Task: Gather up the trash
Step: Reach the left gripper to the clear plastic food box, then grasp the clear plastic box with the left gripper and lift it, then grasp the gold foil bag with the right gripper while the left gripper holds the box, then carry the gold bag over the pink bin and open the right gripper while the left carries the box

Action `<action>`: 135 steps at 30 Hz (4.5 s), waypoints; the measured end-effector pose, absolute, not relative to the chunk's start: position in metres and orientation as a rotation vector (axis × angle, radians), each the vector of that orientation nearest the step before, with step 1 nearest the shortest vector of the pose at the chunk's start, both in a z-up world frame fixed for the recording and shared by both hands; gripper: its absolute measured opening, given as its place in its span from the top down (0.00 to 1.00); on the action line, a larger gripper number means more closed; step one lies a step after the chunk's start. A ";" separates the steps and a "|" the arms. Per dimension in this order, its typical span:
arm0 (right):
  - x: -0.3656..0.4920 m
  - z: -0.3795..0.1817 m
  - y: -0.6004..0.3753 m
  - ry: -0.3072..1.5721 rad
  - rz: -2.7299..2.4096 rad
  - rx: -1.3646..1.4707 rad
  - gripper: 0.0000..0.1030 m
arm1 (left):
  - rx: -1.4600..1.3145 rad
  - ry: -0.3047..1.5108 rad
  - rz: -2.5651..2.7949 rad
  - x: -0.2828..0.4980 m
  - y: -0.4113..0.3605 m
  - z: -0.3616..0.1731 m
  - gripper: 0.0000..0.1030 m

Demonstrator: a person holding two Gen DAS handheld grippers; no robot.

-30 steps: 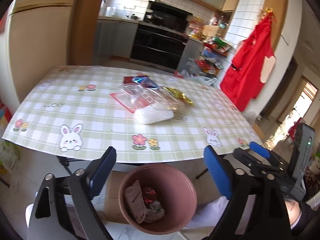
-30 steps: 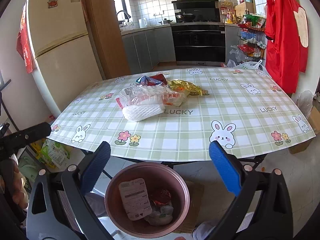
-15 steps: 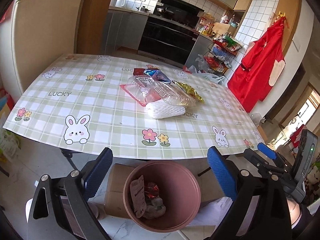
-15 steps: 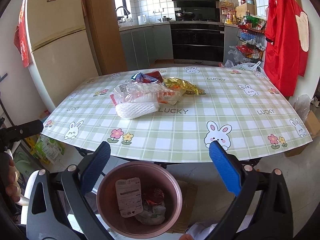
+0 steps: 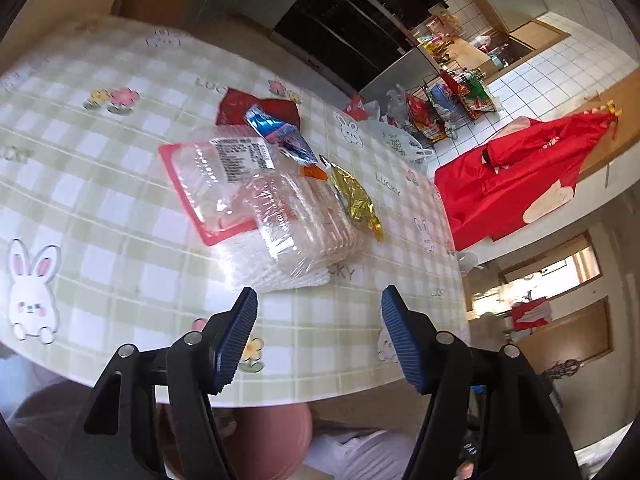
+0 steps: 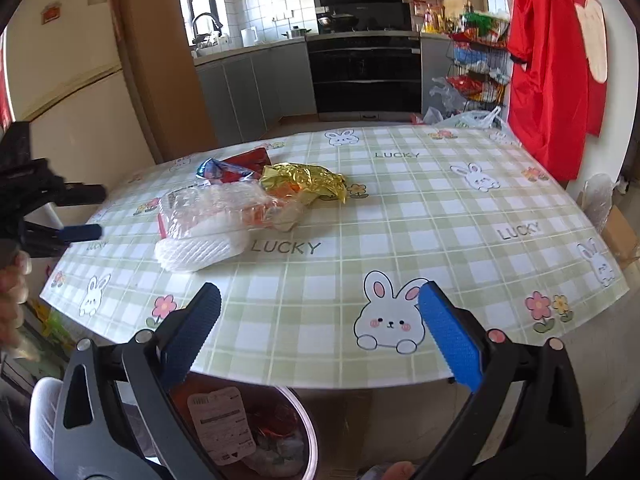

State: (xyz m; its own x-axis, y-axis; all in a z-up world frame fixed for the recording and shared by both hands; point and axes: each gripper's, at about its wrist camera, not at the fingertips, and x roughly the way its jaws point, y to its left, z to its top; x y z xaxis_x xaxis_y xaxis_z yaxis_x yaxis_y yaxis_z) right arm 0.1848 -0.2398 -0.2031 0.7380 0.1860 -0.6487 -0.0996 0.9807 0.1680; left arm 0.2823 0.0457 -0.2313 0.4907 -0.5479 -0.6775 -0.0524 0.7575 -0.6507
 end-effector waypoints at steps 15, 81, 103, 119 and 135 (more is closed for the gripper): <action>0.232 -0.228 -0.258 0.780 0.185 0.108 0.05 | -0.769 1.162 -0.184 0.375 0.043 -0.300 0.40; 0.417 -0.293 -0.146 1.088 0.330 -0.470 0.18 | -0.641 0.528 -0.259 0.188 0.155 -0.151 0.89; 0.307 -0.192 -0.185 0.838 0.432 -0.144 0.40 | -0.625 0.567 -0.326 0.168 0.121 -0.157 0.89; 0.108 -0.133 -0.172 0.701 0.600 0.117 0.40 | -0.556 0.530 -0.372 0.073 0.099 -0.114 0.89; 0.055 -0.193 -0.148 0.886 0.701 0.172 0.37 | -0.529 0.538 -0.400 0.027 0.084 -0.124 0.89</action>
State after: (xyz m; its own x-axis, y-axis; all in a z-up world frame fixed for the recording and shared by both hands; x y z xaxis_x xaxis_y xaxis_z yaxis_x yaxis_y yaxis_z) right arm 0.0552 -0.1480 -0.1934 0.4287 0.6262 -0.6512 -0.4898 0.7668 0.4149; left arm 0.0268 0.0844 -0.1239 0.7886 -0.4873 -0.3750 0.2198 0.7930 -0.5682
